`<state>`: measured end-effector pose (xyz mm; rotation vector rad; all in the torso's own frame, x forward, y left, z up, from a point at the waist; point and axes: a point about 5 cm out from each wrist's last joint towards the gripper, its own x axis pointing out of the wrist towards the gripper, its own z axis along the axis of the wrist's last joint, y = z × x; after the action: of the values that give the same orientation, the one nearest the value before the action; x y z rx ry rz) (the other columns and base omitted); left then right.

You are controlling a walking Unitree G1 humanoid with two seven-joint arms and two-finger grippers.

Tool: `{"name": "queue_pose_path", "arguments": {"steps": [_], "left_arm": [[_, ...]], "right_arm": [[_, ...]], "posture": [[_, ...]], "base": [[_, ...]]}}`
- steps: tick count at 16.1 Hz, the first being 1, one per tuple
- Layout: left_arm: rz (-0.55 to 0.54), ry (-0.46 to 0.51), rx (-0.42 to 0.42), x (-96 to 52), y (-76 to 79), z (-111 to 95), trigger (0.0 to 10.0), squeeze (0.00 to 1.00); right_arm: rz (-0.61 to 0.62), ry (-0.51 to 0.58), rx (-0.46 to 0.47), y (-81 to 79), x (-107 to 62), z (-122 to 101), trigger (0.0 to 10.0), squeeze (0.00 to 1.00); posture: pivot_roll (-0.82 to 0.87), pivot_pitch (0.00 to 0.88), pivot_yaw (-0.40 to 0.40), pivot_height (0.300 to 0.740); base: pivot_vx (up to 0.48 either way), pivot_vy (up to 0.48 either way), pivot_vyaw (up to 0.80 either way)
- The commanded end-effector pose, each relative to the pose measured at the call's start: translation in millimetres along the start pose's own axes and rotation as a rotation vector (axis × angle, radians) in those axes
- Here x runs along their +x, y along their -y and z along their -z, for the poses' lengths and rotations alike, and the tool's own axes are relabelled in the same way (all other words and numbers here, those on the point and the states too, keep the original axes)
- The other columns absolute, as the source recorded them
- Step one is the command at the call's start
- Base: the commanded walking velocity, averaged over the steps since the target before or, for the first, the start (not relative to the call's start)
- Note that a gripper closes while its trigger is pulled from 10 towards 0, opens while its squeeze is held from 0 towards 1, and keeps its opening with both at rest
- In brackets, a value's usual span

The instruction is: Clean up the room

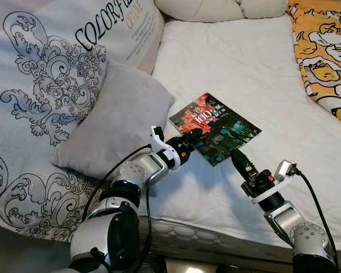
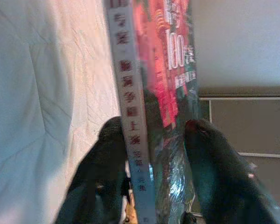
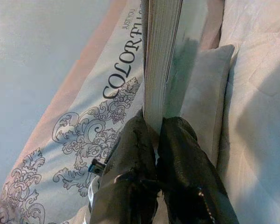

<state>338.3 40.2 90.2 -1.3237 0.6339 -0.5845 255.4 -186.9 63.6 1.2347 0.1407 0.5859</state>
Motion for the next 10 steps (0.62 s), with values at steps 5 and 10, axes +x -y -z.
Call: {"name": "queue_pose_path", "arguments": {"steps": [5, 10], "left_arm": [[0.011, -0.033, 0.004, 9.7, 6.8, 12.0, 0.0, 0.0], [0.015, -0.026, 0.024, 10.0, 8.2, 10.0, 0.0, 0.0]], "right_arm": [[-0.038, -0.001, -0.03, -7.1, 4.8, -2.7, 0.0, 0.0], [-0.041, -0.001, -0.038, -8.3, 5.8, -4.6, 0.0, 0.0]], "posture": [[-0.1, 0.04, 0.098, 0.74], [-0.1, 0.036, 0.097, 0.74]], "base": [[0.0, 0.0, 0.0], [0.0, 0.0, 0.0]]}}
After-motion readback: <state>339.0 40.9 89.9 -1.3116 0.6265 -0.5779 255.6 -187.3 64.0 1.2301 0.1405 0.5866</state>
